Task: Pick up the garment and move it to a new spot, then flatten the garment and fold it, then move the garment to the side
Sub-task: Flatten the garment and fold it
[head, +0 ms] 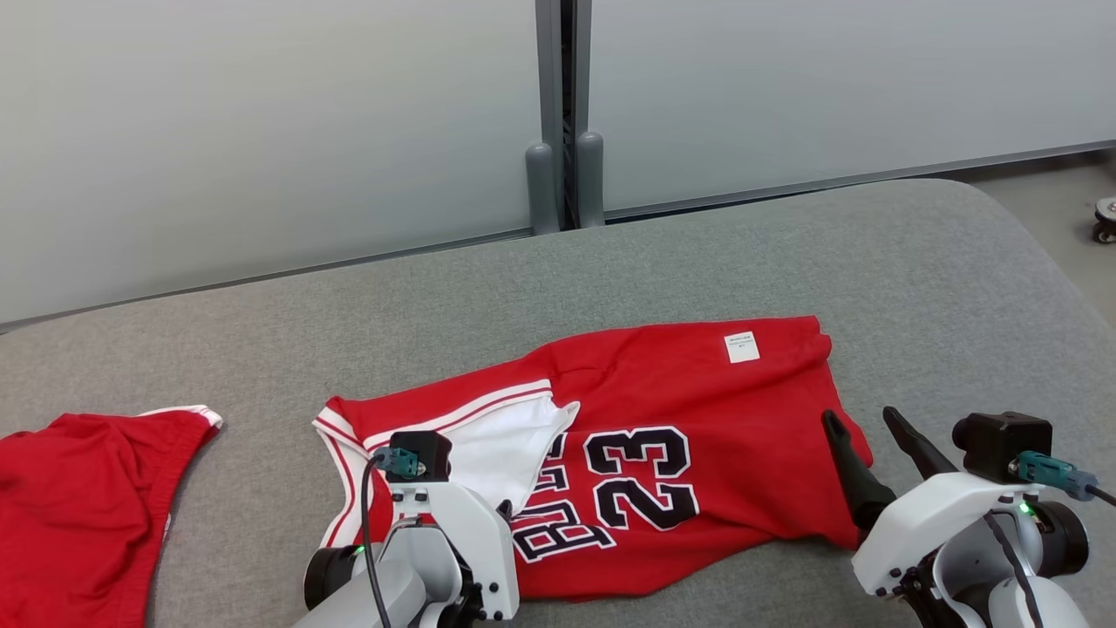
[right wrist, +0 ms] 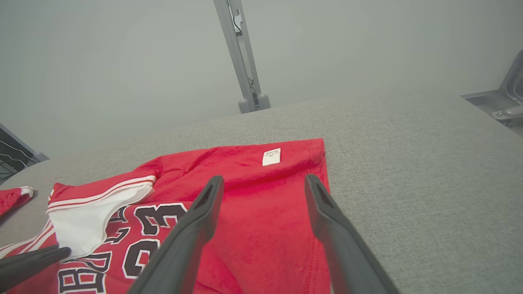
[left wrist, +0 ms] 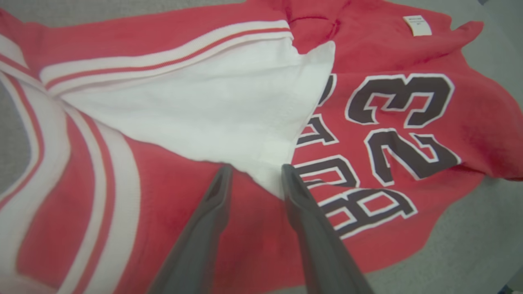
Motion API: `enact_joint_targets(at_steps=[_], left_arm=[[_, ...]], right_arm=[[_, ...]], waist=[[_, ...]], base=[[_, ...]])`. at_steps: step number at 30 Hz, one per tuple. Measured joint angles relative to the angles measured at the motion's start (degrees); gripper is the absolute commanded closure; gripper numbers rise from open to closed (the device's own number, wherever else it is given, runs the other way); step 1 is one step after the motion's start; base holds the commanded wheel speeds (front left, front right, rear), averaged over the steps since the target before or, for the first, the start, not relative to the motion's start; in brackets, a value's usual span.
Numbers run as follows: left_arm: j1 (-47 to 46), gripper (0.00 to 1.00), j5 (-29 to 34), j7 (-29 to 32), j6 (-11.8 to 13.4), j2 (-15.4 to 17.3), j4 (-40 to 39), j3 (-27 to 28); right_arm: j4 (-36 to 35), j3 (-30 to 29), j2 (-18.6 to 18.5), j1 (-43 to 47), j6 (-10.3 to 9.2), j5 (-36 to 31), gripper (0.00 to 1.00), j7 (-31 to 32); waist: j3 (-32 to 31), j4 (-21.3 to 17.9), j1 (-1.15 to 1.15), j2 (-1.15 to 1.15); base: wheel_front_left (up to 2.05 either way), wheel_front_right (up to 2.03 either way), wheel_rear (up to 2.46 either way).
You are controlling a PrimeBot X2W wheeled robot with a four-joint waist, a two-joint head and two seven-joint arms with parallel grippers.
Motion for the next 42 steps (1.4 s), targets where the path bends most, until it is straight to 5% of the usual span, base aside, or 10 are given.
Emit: enact_joint_targets(at_steps=[3, 5, 7, 8, 9, 16, 22, 34, 42], left_arm=[[-0.6, 0.34, -0.1, 0.6, 0.3, -0.3, 0.7, -0.1], [-0.9, 0.39, -0.1, 0.8, 0.3, -0.5, 1.0, -0.2], [-1.5, 0.55, -0.1, 1.5, 0.3, -0.6, 1.3, -0.4], [-1.5, 0.91, -0.1, 1.5, 0.3, -0.6, 1.3, -0.4], [-1.5, 1.0, 0.0, 1.4, 0.2, -0.6, 1.3, -0.4], [-2.1, 1.0, 0.0, -0.3, -0.1, 0.1, -0.1, 0.4], [-1.7, 1.0, -0.1, -1.9, 0.3, 1.9, -3.9, 1.7], [-1.6, 1.0, 0.4, -2.3, 0.6, 2.1, -9.5, 1.3], [-2.5, 1.0, 1.3, -1.8, 1.2, 3.1, -12.7, 1.1]], right_arm=[[-0.2, 0.0, 0.0, 0.0, 0.0, 0.0, 0.0, 0.0], [-0.2, 0.1, 0.0, 0.0, 0.0, 0.1, 0.0, 0.0], [-0.2, 0.1, 0.0, 0.0, 0.0, 0.1, 0.0, 0.0], [-0.2, 0.1, 0.0, 0.0, 0.0, 0.1, 0.0, 0.0], [-0.2, 0.0, 0.0, 0.0, 0.0, 0.1, 0.0, 0.0], [0.4, -1.5, 0.0, -0.5, 0.0, -0.3, 0.0, 1.4], [4.3, -7.6, 0.0, -9.7, 0.0, -6.4, 0.0, 7.5], [29.1, -18.5, 0.0, -24.5, 0.04, -21.1, 0.0, 7.5], [38.8, -27.1, 0.0, -33.4, 0.04, -29.1, 0.0, 8.1]], waist=[[0.1, -0.4, 0.0, 0.0], [0.3, -0.5, 0.0, 0.0], [0.5, -0.6, 0.0, 0.0], [0.6, -0.6, 0.0, 0.0], [0.7, -0.7, 0.0, 0.0], [1.1, 0.2, 0.0, 0.0], [2.2, 2.0, 0.0, 0.0], [6.2, 8.1, 0.0, 0.0], [9.1, 10.6, 0.0, 0.0]], base=[[0.0, 0.0, 0.0], [0.0, 0.0, 0.0], [0.0, 0.0, 0.0], [0.0, 0.0, 0.0], [0.0, 0.0, 0.0], [0.0, 0.0, 0.0], [0.0, 0.0, 0.0], [0.0, 0.0, 0.0], [0.0, 0.0, 0.0]])
